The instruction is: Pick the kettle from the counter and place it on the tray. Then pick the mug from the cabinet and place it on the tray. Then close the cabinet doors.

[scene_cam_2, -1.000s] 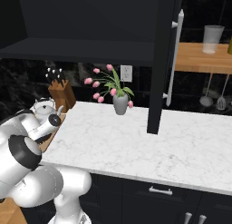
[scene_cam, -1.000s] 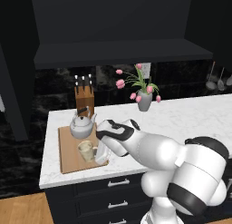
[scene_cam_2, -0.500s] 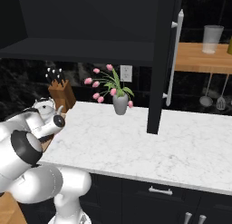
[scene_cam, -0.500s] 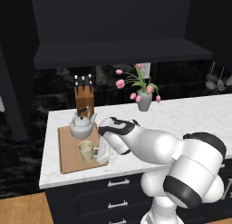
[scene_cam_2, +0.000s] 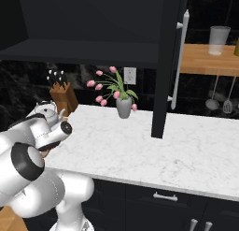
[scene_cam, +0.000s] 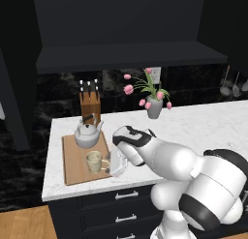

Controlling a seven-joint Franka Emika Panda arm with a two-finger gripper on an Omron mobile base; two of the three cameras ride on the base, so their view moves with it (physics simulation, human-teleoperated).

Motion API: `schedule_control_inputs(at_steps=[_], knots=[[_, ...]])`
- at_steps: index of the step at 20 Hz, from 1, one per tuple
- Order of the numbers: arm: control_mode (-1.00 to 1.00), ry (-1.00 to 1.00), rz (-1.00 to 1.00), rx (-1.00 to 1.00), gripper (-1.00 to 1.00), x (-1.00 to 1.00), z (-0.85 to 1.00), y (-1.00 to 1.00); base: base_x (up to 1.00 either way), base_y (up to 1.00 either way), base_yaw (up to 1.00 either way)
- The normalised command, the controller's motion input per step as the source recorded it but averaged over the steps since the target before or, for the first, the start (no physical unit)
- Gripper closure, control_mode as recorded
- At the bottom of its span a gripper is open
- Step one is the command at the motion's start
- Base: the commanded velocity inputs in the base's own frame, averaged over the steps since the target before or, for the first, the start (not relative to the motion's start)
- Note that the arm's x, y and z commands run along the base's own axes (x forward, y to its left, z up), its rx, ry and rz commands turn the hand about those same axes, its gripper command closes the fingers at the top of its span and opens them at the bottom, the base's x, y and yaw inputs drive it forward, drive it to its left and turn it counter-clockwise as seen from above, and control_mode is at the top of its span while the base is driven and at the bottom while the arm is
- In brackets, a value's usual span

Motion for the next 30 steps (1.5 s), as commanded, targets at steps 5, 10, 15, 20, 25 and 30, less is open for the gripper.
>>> schedule_control_inputs(at_steps=[5, 10, 15, 20, 25, 30], knots=[[-1.0, -0.01, 0.05, 0.0, -1.0, -0.19, 0.13, -0.17, 0.0, 0.0, 0.0], [-1.0, 0.0, 0.0, 0.05, -1.0, -0.18, 0.65, -0.02, 0.0, 0.0, 0.0], [-1.0, 0.03, -0.05, 0.16, -1.0, -0.21, 0.83, -0.05, 0.0, 0.0, 0.0], [-1.0, 0.04, -0.15, 0.14, -1.0, -0.26, 0.79, -0.12, 0.0, 0.0, 0.0], [-1.0, 0.18, -0.42, 0.16, -1.0, -0.4, 0.72, -0.15, 0.0, 0.0, 0.0], [-1.0, 0.05, -0.38, 0.09, -1.0, -0.49, 0.64, -0.22, 0.0, 0.0, 0.0]])
